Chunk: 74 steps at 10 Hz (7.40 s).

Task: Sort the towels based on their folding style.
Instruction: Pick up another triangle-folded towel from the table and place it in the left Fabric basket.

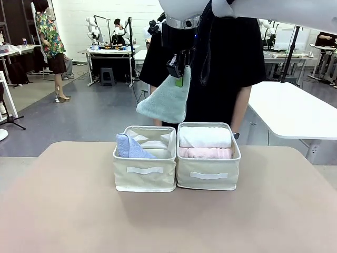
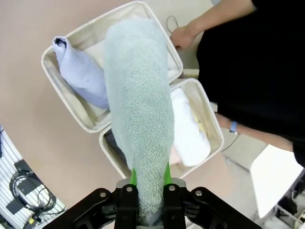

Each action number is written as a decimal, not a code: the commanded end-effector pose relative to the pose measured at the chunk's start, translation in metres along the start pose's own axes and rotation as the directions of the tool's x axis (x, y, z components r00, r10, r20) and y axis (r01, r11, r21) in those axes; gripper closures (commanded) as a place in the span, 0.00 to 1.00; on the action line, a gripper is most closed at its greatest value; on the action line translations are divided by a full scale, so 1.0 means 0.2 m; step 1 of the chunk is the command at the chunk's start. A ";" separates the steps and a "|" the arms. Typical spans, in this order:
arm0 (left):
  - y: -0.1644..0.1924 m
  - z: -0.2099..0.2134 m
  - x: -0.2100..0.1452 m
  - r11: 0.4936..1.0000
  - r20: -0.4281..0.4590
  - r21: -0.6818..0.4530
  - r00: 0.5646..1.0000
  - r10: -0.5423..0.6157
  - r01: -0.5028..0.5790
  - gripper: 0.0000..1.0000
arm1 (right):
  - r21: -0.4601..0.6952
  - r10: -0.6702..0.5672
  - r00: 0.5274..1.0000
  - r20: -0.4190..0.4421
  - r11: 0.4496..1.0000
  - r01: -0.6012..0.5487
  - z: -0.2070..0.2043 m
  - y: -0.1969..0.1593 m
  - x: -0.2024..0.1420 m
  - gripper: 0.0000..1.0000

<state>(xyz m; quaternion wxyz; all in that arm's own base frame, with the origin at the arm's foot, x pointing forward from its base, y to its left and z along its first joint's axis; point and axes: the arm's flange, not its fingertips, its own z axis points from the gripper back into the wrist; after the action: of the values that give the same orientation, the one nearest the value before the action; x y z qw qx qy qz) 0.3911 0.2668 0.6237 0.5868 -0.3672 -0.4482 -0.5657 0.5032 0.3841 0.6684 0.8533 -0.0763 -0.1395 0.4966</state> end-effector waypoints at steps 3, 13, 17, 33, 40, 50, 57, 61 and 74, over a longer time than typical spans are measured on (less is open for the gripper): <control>-0.01 0.00 0.00 1.000 0.005 0.001 1.000 -0.007 0.007 0.00 | 0.000 0.000 1.000 -0.001 1.000 0.000 0.00 0.00 0.00 0.82; -0.01 0.00 0.00 1.000 0.005 0.001 1.000 -0.007 0.007 0.00 | 0.021 0.458 0.888 0.037 0.888 -0.458 -0.33 0.05 0.31 0.82; -0.01 0.00 0.00 1.000 0.005 0.001 1.000 -0.007 0.007 0.00 | 0.072 0.467 0.884 0.015 0.881 -0.467 -0.48 0.04 0.36 0.82; -0.01 0.00 0.00 1.000 0.005 0.001 1.000 -0.007 0.007 0.00 | 0.187 0.503 0.864 -0.025 0.851 -0.490 -1.11 0.09 0.36 0.82; -0.01 0.00 0.00 1.000 0.005 0.001 1.000 -0.007 0.007 0.00 | 0.242 0.519 0.851 -0.078 0.838 -0.489 -1.18 0.11 0.36 0.82; -0.01 0.00 0.00 1.000 0.005 0.001 1.000 -0.007 0.007 0.00 | 0.225 0.525 0.846 -0.090 0.838 -0.497 -1.17 0.12 0.36 0.00; -0.01 0.00 0.00 1.000 0.005 0.001 1.000 -0.007 0.007 0.00 | 0.119 0.528 0.845 -0.085 0.848 -0.517 -1.02 0.15 0.36 0.00; -0.01 0.00 0.00 1.000 0.005 0.001 1.000 -0.007 0.007 0.00 | 0.022 0.558 0.825 -0.092 0.829 -0.558 -0.85 0.24 0.37 0.00; -0.01 0.00 0.00 1.000 0.005 0.001 1.000 -0.007 0.007 0.00 | -0.110 -0.183 0.983 -0.017 0.978 0.180 -0.06 0.10 -1.37 0.00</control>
<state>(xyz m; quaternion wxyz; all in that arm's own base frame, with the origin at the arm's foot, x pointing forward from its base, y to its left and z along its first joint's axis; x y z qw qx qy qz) 0.3910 0.2673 0.6231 0.5871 -0.3676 -0.4483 -0.5650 0.3594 0.1703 0.6282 0.8953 -0.1472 -0.1371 0.3974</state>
